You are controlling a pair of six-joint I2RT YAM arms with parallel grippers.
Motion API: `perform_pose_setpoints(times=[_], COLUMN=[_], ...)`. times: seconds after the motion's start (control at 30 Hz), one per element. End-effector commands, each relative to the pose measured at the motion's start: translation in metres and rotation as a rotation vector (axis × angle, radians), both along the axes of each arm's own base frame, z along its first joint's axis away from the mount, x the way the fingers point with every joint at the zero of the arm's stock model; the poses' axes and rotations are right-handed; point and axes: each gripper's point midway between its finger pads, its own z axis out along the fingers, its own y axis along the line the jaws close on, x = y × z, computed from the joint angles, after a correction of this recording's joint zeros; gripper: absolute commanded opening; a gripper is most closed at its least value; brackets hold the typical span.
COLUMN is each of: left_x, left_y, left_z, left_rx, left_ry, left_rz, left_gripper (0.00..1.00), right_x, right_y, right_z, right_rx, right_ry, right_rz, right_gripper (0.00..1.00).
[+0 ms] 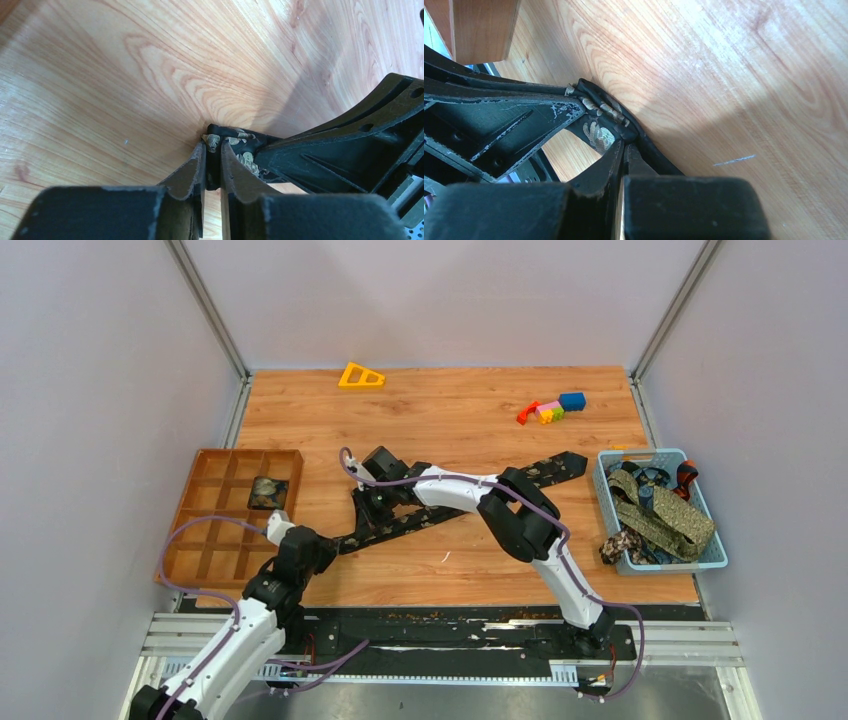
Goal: Roll the ties
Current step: Roll the tie at the center of the board.
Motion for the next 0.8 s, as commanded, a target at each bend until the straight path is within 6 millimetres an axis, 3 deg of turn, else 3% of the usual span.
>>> perform_pose_setpoints(times=[0.0,0.03,0.07,0.2,0.43,0.77], left_x=[-0.007,-0.006,-0.007,-0.004,-0.002,0.004], left_y=[0.006,0.006,0.006,0.006,0.012,0.017], left_z=[-0.014,-0.013,-0.012,-0.002,0.016,0.040], left_rx=[0.056,0.064,0.074,0.124,0.206,0.276], left_ry=[0.033,0.029,0.031,0.026,0.033,0.031], left_rz=[-0.018,-0.027,-0.034,-0.082,-0.114,-0.136], left_gripper=[0.13,0.03,0.00,0.00,0.00,0.00], right_x=[0.004,0.005,0.005,0.009,0.017,0.006], right_y=[-0.011,-0.010,-0.009,-0.003,0.004,0.015], right_z=[-0.014,-0.011,-0.009,0.009,0.058,0.080], right_rx=[-0.057,-0.052,-0.050,-0.025,0.034,0.081], right_ry=[-0.026,-0.029,-0.029,-0.046,-0.105,-0.114], right_rz=[-0.023,-0.024,-0.023,-0.020,-0.029,-0.031], right_gripper=[0.00,0.00,0.00,0.02,0.25,0.21])
